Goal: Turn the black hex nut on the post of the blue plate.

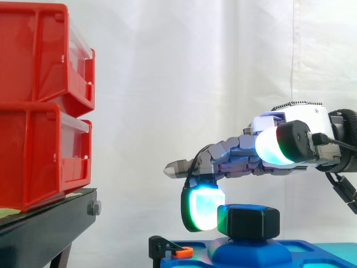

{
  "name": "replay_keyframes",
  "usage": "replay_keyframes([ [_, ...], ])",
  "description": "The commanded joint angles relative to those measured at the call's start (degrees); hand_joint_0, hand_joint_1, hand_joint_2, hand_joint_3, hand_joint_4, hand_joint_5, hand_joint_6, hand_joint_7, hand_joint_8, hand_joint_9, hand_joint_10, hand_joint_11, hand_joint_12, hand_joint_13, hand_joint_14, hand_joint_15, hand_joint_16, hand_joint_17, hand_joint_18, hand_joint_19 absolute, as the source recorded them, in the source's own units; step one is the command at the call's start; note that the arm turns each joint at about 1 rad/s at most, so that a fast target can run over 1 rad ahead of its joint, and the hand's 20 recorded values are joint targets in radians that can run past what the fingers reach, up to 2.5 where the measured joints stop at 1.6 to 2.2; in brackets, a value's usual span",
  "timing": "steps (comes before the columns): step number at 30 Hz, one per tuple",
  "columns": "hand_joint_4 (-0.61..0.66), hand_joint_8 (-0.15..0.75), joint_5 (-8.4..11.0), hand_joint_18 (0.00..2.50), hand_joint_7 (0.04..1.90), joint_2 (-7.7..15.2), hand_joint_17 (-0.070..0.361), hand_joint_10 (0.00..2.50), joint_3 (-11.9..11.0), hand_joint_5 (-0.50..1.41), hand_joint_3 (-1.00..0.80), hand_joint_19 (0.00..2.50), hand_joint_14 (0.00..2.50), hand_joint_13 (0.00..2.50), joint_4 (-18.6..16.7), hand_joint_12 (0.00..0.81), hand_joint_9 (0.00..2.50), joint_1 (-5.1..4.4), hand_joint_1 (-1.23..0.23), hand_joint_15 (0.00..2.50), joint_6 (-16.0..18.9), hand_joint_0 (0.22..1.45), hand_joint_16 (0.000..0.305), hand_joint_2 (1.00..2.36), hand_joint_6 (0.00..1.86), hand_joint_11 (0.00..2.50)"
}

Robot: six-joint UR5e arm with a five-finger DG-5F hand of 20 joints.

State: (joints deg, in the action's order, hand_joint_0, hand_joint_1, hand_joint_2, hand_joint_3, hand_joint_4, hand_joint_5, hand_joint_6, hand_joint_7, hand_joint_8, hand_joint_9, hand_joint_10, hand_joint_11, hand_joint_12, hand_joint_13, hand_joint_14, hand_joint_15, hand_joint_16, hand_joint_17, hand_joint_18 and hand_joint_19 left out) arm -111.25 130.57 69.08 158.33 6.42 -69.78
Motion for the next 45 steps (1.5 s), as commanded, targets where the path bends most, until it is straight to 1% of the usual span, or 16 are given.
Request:
replay_keyframes([
  [1,0.34,0.295,-0.20,0.00,1.16,-0.05,0.123,0.00,0.00,-0.18,-0.50,0.30,0.00,0.00,-0.04,0.385,0.10,0.09,-0.14,0.03,0.00,0.46,0.055,1.00,0.50,0.00],
  [4,0.35,0.302,-0.29,0.00,1.13,0.04,0.124,0.00,-0.18,-0.18,-0.50,0.26,0.00,0.00,-0.04,0.386,0.14,0.09,-0.17,0.01,0.09,0.46,0.055,1.00,0.50,0.00],
  [7,0.34,0.295,-0.55,0.00,1.13,0.04,0.123,0.00,-1.23,-0.19,-0.50,0.30,0.00,0.00,0.05,0.384,0.10,0.09,-0.14,0.04,0.09,0.46,0.055,1.00,0.50,0.00],
  [8,0.34,0.295,-0.64,0.00,1.12,0.04,0.123,0.00,-1.93,-0.19,-0.50,0.29,0.00,0.00,0.31,0.384,0.10,-0.18,-0.14,0.04,0.09,0.46,0.055,1.00,0.50,0.00],
  [11,0.34,0.295,-0.73,0.00,1.12,0.04,0.123,0.00,-2.64,-0.19,-0.50,0.30,0.00,0.00,0.57,0.385,0.10,-0.53,-0.14,0.04,0.00,0.46,0.055,1.00,0.50,0.00],
  [19,0.35,0.302,-0.46,0.00,1.10,0.04,0.125,0.00,-2.64,-0.18,-0.50,0.25,0.00,0.00,0.14,0.387,0.14,-1.41,-0.17,0.01,0.09,0.45,0.055,1.00,0.50,0.00],
  [21,0.34,0.295,-0.38,0.00,1.11,0.04,0.123,0.00,-2.64,-0.19,-0.50,0.30,0.00,0.00,0.22,0.385,0.10,-1.76,-0.14,0.04,0.00,0.46,0.055,1.00,0.50,0.00],
  [22,0.35,0.301,-0.38,0.00,1.09,0.04,0.125,0.00,-2.64,-0.18,-0.50,0.26,0.00,0.00,0.31,0.387,0.14,-1.85,-0.17,0.01,0.00,0.46,0.055,1.00,0.50,0.00],
  [25,0.35,0.301,-0.20,0.00,1.09,0.04,0.125,0.00,-2.64,-0.18,-0.50,0.25,0.00,0.00,0.40,0.387,0.14,-2.73,-0.17,0.01,0.18,0.46,0.055,1.00,0.50,0.00],
  [27,0.34,0.295,0.15,0.00,1.11,0.04,0.123,0.00,-2.64,-0.19,-0.50,0.29,0.00,0.00,0.57,0.386,0.10,-2.99,-0.14,0.03,0.09,0.46,0.055,1.00,0.50,0.00],
  [32,0.34,0.295,0.68,0.00,1.11,0.04,0.123,0.00,-2.55,-0.19,-0.50,0.30,0.00,0.00,1.81,0.385,0.10,-3.69,-0.14,0.04,0.00,0.46,0.055,1.00,0.50,0.00],
  [34,0.35,0.300,0.77,0.00,1.09,0.04,0.124,0.00,-2.55,-0.18,-0.50,0.26,0.00,0.00,1.98,0.387,0.14,-3.78,-0.17,0.01,0.09,0.46,0.055,1.00,0.50,0.00],
  [37,0.34,0.294,0.77,0.00,1.11,0.04,0.123,0.00,-2.55,-0.19,-0.50,0.30,0.00,0.00,1.98,0.384,0.10,-3.87,-0.14,0.04,0.00,0.46,0.055,1.00,0.50,0.00],
  [38,0.34,0.301,0.77,0.00,1.09,0.04,0.124,0.00,-2.37,-0.18,-0.50,0.26,0.00,0.00,2.07,0.386,0.14,-3.87,-0.17,0.01,0.09,0.46,0.055,1.00,0.50,0.00],
  [43,0.35,0.301,0.68,0.00,1.10,0.04,0.125,0.00,-0.97,-0.18,-0.50,0.26,0.00,0.00,1.28,0.386,0.14,-3.78,-0.17,0.01,0.18,0.46,0.055,1.00,0.50,0.00],
  [45,0.34,0.302,0.77,0.00,1.09,0.04,0.125,0.00,-0.97,-0.18,-0.50,0.26,0.00,0.00,1.01,0.387,0.14,-3.78,-0.17,0.01,0.18,0.46,0.055,1.00,0.50,0.00],
])
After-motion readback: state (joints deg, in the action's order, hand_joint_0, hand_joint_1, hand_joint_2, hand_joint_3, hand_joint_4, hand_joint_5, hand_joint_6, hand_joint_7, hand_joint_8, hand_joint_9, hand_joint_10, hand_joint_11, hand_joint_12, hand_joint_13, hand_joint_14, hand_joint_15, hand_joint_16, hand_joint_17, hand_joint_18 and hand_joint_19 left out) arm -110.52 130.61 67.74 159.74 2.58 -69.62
